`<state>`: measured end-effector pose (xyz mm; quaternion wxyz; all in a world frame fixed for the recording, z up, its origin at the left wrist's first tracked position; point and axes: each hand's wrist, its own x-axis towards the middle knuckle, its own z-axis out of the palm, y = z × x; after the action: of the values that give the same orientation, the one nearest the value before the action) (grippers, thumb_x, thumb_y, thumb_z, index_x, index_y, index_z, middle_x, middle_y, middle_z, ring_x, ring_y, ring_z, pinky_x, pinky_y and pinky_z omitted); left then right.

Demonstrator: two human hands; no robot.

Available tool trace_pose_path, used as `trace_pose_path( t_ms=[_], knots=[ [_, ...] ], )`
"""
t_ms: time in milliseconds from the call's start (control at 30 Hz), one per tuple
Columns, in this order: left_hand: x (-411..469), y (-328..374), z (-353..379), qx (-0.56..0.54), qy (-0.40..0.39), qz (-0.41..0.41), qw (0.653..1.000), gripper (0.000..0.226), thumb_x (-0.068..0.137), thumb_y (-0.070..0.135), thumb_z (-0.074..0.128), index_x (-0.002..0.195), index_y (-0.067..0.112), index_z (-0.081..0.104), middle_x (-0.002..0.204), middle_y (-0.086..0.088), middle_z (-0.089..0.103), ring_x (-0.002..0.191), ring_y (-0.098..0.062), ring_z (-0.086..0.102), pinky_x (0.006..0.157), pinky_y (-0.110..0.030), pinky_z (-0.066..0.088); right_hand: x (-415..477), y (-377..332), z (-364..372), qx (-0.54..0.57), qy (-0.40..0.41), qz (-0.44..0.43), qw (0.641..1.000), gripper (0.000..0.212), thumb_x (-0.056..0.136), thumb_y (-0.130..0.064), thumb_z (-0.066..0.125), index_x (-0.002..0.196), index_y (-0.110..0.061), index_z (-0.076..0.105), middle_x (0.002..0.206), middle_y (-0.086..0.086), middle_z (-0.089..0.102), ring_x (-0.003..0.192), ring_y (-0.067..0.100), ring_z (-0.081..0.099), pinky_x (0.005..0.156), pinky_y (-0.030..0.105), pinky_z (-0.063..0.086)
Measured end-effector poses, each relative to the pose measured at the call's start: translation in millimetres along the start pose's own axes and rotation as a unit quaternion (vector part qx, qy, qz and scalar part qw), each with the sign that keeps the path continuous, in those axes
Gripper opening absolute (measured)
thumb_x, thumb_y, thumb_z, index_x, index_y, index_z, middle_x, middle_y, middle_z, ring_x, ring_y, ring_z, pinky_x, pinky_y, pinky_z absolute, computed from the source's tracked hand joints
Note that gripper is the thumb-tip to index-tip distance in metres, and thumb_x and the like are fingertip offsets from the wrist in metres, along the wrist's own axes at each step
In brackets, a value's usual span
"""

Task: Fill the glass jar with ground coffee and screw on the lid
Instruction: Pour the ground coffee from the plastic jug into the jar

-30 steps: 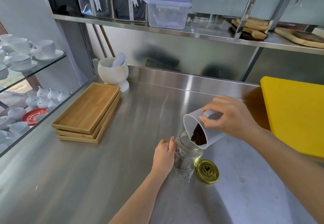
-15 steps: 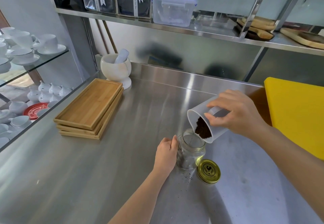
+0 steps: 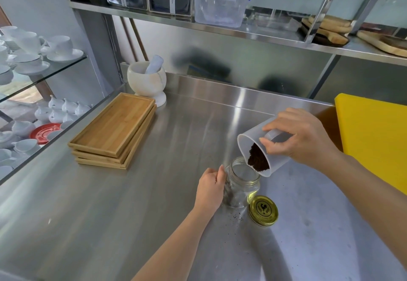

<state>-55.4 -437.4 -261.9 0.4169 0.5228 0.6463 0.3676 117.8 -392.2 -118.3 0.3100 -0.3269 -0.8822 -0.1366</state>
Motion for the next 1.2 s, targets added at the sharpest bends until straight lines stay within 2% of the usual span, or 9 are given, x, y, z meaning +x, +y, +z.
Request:
trace_pose_path(
  t_ms=[100, 167, 300, 600, 833, 1067, 1200],
  knots=[
    [1.0, -1.6, 0.7, -0.001, 0.003, 0.002, 1.000, 0.056, 0.099, 0.035, 0.033, 0.049, 0.010, 0.039, 0.081, 0.004, 0.046, 0.066, -0.005, 0.046, 0.064, -0.023, 0.026, 0.7, -1.4, -0.9, -0.002, -0.013, -0.015, 1.000, 0.042, 0.073, -0.041, 0.055, 0.071, -0.002, 0.070, 0.065, 0.014, 0.066, 0.055, 0.030, 0.055, 0.047, 0.040, 0.051],
    [1.2, -1.8, 0.9, -0.001, 0.004, 0.004, 1.000, 0.056, 0.099, 0.035, 0.033, 0.049, 0.010, 0.038, 0.077, 0.006, 0.044, 0.066, -0.006, 0.046, 0.064, -0.024, 0.027, 1.0, -1.7, -0.4, -0.008, -0.022, -0.025, 0.999, 0.042, 0.073, -0.041, 0.055, 0.072, -0.003, 0.071, 0.065, 0.013, 0.066, 0.055, 0.029, 0.055, 0.047, 0.040, 0.050],
    [1.4, -1.8, 0.7, 0.000, 0.001, 0.001, 1.000, 0.057, 0.099, 0.036, 0.032, 0.048, 0.010, 0.039, 0.088, 0.001, 0.048, 0.068, -0.004, 0.047, 0.073, -0.025, 0.031, -0.2, 0.5, 0.5, -0.020, -0.016, -0.028, 0.999, 0.041, 0.074, -0.041, 0.056, 0.072, -0.003, 0.071, 0.064, 0.014, 0.065, 0.055, 0.031, 0.055, 0.048, 0.040, 0.050],
    [0.1, 0.0, -0.1, -0.005, 0.008, 0.004, 1.000, 0.057, 0.099, 0.034, 0.033, 0.046, 0.012, 0.035, 0.086, -0.002, 0.047, 0.063, -0.008, 0.044, 0.066, -0.027, 0.028, -0.1, -0.6, 2.2, -0.022, -0.018, -0.032, 0.999, 0.040, 0.075, -0.041, 0.055, 0.072, -0.004, 0.071, 0.060, 0.013, 0.062, 0.054, 0.030, 0.054, 0.049, 0.038, 0.047],
    [-1.5, 1.4, -1.2, -0.009, 0.005, 0.002, 1.000, 0.057, 0.099, 0.034, 0.033, 0.045, 0.013, 0.035, 0.089, -0.002, 0.048, 0.064, -0.008, 0.044, 0.070, -0.027, 0.030, 3.0, -2.3, 5.1, -0.022, -0.017, -0.043, 0.999, 0.037, 0.075, -0.038, 0.058, 0.070, -0.004, 0.071, 0.057, 0.012, 0.058, 0.052, 0.028, 0.049, 0.047, 0.035, 0.041],
    [0.2, -1.1, -0.5, 0.000, 0.012, 0.006, 1.000, 0.058, 0.098, 0.033, 0.035, 0.044, 0.012, 0.035, 0.088, -0.005, 0.049, 0.064, -0.012, 0.045, 0.062, -0.027, 0.024, 3.5, -2.4, 3.8, -0.026, -0.010, -0.044, 0.999, 0.039, 0.075, -0.038, 0.057, 0.071, -0.002, 0.071, 0.058, 0.012, 0.060, 0.052, 0.029, 0.051, 0.046, 0.036, 0.044],
    [0.2, -0.2, -0.5, 0.001, 0.007, 0.005, 1.000, 0.058, 0.099, 0.033, 0.034, 0.044, 0.014, 0.034, 0.088, -0.003, 0.048, 0.067, -0.015, 0.045, 0.064, -0.027, 0.025, 3.1, -1.6, 1.3, -0.033, -0.001, -0.049, 0.998, 0.038, 0.075, -0.038, 0.058, 0.072, -0.001, 0.071, 0.060, 0.014, 0.062, 0.054, 0.030, 0.054, 0.048, 0.037, 0.047]
  ],
)
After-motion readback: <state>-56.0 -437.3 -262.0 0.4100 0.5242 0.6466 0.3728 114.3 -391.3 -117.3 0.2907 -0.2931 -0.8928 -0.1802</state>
